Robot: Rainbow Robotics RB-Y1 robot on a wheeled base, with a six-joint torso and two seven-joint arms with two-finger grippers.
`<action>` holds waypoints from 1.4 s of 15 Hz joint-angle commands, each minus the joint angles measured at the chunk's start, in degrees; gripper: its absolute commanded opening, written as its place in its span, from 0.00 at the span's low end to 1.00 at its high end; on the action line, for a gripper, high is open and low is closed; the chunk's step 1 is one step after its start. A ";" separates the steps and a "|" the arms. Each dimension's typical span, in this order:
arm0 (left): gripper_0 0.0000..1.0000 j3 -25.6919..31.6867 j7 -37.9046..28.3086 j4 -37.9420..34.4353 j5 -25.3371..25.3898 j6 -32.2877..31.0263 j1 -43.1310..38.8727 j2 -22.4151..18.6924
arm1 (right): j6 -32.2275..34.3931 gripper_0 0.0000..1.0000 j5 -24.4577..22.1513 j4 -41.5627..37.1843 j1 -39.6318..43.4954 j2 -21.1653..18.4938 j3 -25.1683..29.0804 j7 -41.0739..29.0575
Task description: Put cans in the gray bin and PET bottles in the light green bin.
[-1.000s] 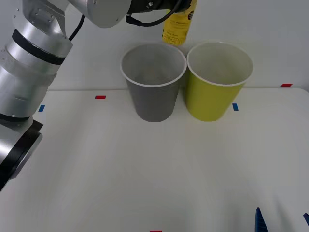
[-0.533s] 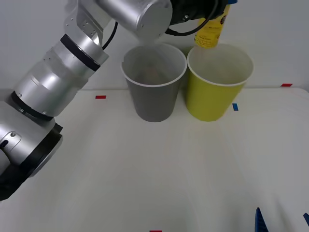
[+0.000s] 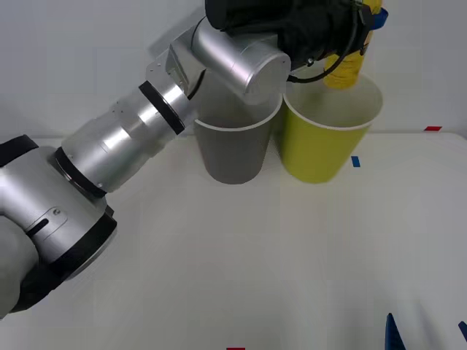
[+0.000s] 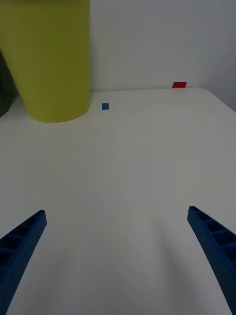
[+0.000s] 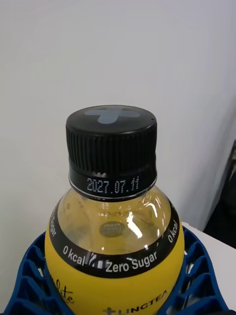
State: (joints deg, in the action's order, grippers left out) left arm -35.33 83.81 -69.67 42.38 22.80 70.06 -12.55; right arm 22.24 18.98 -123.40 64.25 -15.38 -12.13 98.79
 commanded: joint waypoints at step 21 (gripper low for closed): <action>1.00 7.29 1.45 -27.36 -3.88 7.96 -17.50 -16.01 | 0.00 1.00 0.00 0.00 0.00 0.00 0.00 0.00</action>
State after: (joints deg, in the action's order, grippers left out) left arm -31.24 84.58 -90.18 39.43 28.52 58.91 -23.08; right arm 22.24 18.98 -123.40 64.25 -15.38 -12.13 98.79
